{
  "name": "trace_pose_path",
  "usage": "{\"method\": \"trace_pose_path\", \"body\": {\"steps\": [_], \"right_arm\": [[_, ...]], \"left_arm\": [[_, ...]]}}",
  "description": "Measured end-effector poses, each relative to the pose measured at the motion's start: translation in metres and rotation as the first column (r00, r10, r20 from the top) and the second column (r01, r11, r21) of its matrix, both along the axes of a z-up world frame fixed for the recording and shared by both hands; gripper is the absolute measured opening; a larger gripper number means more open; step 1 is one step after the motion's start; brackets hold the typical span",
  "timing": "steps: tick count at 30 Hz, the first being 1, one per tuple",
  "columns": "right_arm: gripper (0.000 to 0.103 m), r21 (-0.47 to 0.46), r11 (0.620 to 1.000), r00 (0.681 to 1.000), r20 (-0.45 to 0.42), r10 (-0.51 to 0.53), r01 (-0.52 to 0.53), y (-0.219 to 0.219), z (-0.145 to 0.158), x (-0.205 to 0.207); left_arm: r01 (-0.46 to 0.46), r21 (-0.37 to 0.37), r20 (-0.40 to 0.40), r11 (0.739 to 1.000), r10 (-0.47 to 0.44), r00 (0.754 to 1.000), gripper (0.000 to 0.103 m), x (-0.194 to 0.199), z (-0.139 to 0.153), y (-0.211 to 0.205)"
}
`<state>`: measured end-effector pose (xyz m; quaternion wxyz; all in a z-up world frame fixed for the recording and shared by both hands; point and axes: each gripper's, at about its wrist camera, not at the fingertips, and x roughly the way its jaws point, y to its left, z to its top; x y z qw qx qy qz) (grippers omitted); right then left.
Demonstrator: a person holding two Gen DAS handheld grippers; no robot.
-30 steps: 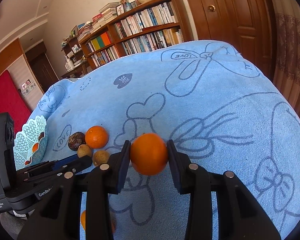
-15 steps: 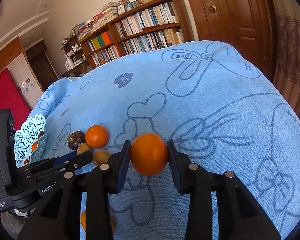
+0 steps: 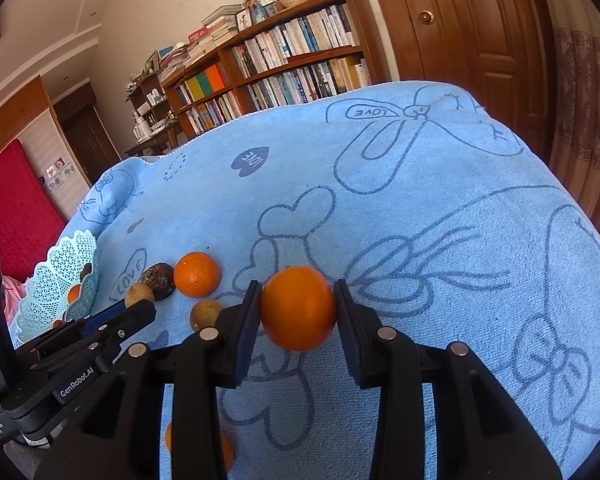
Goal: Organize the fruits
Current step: 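Carry the tan fruit into the mint basket and open the left tool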
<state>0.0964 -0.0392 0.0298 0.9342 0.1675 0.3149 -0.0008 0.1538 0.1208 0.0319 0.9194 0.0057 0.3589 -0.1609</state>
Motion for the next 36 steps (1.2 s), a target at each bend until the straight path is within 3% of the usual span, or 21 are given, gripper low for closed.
{"method": "trace_pose_path", "body": {"steps": [8, 16, 36], "right_arm": [[0.037, 0.000, 1.000, 1.000, 0.009, 0.011, -0.011, 0.003, 0.003, -0.002], [0.037, -0.001, 1.000, 1.000, 0.009, 0.011, -0.011, 0.003, 0.003, -0.001], [0.037, 0.000, 1.000, 1.000, 0.013, 0.002, -0.002, 0.001, 0.005, -0.003]], "left_arm": [[-0.064, 0.000, 0.044, 0.998, 0.064, 0.997, 0.026, -0.012, 0.011, 0.018], [-0.178, 0.008, 0.109, 0.984, 0.177, 0.978, 0.026, -0.024, 0.035, 0.056], [-0.440, 0.044, 0.126, 0.897, 0.432, 0.893, 0.027, -0.045, 0.048, 0.168]]}}
